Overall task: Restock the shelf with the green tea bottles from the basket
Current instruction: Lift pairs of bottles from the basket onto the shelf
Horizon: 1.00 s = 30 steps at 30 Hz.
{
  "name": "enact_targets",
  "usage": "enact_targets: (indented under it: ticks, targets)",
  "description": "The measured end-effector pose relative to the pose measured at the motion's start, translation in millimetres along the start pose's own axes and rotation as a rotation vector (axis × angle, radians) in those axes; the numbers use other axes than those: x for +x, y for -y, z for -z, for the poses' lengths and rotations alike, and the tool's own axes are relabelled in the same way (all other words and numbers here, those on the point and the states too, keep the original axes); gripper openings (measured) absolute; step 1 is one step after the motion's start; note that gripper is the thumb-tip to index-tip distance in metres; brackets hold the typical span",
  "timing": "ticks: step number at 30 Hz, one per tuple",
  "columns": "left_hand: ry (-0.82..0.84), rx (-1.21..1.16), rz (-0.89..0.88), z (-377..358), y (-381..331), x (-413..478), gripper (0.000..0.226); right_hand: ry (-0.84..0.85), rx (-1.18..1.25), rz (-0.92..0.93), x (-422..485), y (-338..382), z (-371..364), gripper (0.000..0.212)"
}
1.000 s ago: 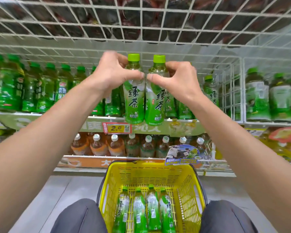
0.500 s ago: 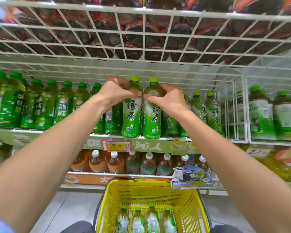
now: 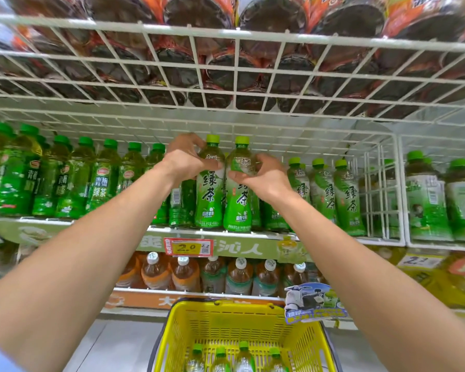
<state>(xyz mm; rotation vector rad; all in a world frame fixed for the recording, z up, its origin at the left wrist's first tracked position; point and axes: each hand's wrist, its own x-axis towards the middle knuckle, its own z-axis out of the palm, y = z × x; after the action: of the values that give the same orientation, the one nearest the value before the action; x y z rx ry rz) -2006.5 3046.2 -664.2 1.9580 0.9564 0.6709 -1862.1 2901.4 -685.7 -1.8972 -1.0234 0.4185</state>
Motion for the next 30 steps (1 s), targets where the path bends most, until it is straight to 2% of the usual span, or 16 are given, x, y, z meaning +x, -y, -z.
enact_targets:
  ticks: [4, 7, 9, 12, 15, 17, 23, 27, 30]
  targets:
    - [-0.028, -0.002, 0.024, -8.1, 11.6, 10.3, 0.069, 0.05, -0.031, -0.029, 10.6, -2.7, -3.7, 0.077]
    - [0.033, 0.138, -0.018, -9.7, 7.4, 19.9, 0.039, 0.034, -0.07, -0.049, 17.8, -11.3, -6.6, 0.073]
    - [0.04, 0.213, -0.037, -11.7, 3.7, 24.8, 0.033, 0.009, -0.102, -0.072, 22.1, -17.6, -10.2, 0.071]
    - [0.071, 0.264, -0.044, -13.4, 9.0, 29.7, 0.032, -0.014, -0.147, -0.069, 31.3, -24.9, -16.3, 0.068]
    - [0.086, 0.292, -0.058, -12.0, 14.6, 35.6, 0.045, -0.02, -0.17, -0.052, 40.2, -27.7, -19.6, 0.055]
    - [0.095, 0.339, -0.054, -11.6, 13.3, 37.8, 0.049, -0.029, -0.187, -0.043, 43.7, -29.2, -22.4, 0.058]
    - [0.114, 0.427, -0.086, -10.9, 10.5, 35.9, 0.041, -0.04, -0.204, 0.002, 48.1, -34.4, -29.0, 0.06]
    - [0.102, 0.515, -0.127, -9.7, 7.1, 35.8, 0.049, -0.049, -0.254, 0.013, 50.6, -33.9, -26.8, 0.05]
    - [0.085, 0.537, -0.129, -10.1, 6.1, 37.7, 0.052, -0.06, -0.292, 0.036, 53.0, -34.2, -25.9, 0.057]
